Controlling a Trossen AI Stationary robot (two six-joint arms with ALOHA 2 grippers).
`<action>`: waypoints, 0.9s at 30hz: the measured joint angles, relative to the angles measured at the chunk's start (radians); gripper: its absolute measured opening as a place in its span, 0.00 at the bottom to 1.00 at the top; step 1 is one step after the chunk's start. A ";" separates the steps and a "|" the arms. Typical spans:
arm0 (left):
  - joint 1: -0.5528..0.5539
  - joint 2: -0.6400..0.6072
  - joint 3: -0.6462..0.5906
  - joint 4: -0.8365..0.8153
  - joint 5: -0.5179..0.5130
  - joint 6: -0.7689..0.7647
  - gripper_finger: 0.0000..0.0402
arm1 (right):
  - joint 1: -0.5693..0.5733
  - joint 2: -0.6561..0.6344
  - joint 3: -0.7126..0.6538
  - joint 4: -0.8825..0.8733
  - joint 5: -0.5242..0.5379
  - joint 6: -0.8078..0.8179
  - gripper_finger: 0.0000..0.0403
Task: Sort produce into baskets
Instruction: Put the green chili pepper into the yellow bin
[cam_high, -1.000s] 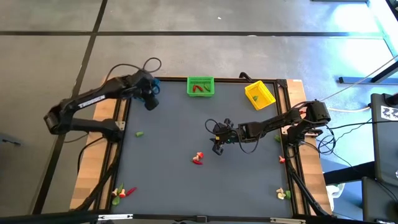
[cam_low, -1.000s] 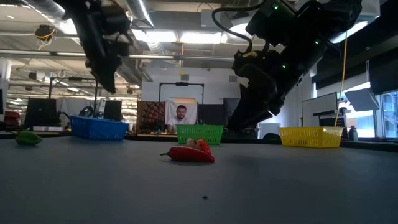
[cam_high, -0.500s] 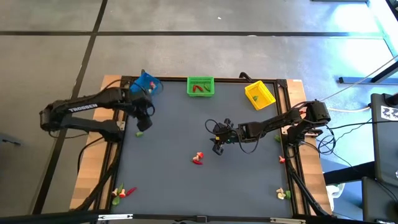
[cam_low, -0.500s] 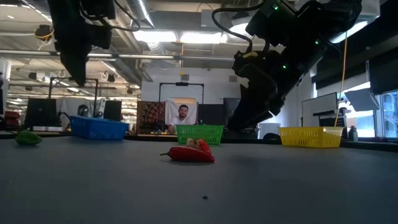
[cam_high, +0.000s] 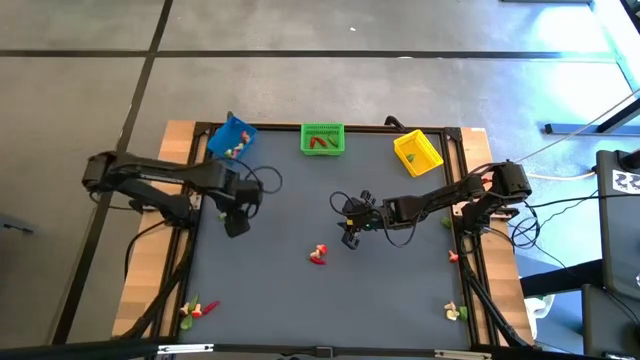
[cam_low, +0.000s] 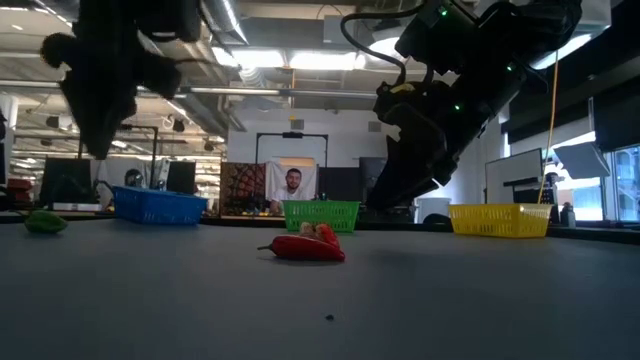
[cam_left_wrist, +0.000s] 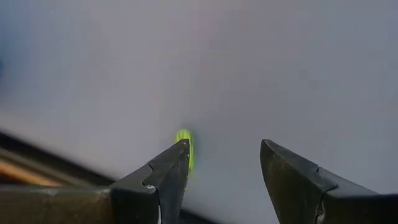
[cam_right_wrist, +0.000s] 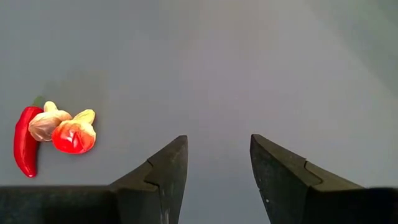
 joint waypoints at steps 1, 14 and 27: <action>-0.010 0.021 0.000 -0.010 0.000 -0.009 0.48 | 0.000 0.000 0.000 0.000 0.000 0.000 0.43; -0.026 0.186 -0.093 -0.017 0.083 0.051 0.48 | 0.000 0.000 0.000 0.000 0.000 0.000 0.43; -0.020 0.185 -0.159 0.087 0.064 0.040 0.48 | 0.000 0.000 0.000 0.000 0.000 0.000 0.43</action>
